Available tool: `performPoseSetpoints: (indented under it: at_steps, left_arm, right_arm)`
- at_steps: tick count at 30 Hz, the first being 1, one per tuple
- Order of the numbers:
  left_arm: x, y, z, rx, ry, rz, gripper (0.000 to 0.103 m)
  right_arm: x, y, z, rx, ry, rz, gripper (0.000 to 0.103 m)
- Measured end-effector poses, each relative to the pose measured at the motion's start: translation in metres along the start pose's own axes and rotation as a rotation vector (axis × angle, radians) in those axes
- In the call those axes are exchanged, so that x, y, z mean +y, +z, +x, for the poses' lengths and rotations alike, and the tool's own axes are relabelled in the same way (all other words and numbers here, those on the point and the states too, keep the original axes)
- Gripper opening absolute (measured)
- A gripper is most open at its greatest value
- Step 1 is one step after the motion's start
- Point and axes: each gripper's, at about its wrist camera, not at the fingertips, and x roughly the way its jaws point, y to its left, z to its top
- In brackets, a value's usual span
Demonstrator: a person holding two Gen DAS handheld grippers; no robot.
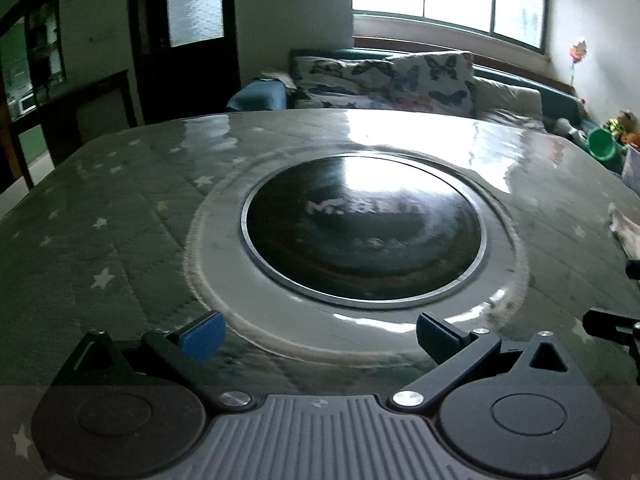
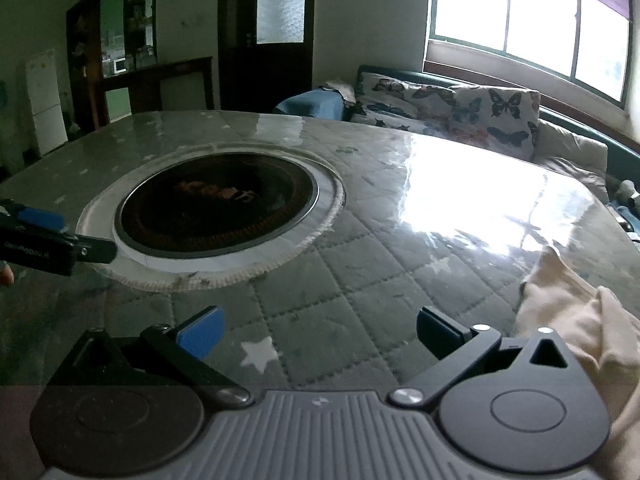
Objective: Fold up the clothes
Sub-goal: 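Move both grippers toward the crumpled cream sweatshirt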
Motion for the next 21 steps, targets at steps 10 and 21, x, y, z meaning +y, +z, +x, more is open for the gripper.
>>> performPoseSetpoints:
  at_steps: [10, 21]
  left_arm:
    - [-0.032, -0.004, -0.002, 0.013, -0.08, 0.056, 0.103]
    - [-0.067, -0.01, -0.005, 0.034, -0.153, 0.133, 0.103]
  right_arm:
    - [-0.005, -0.013, -0.022, 0.001, -0.035, 0.005, 0.103]
    - [-0.011, -0.024, -0.046, -0.01, -0.058, 0.019, 0.103]
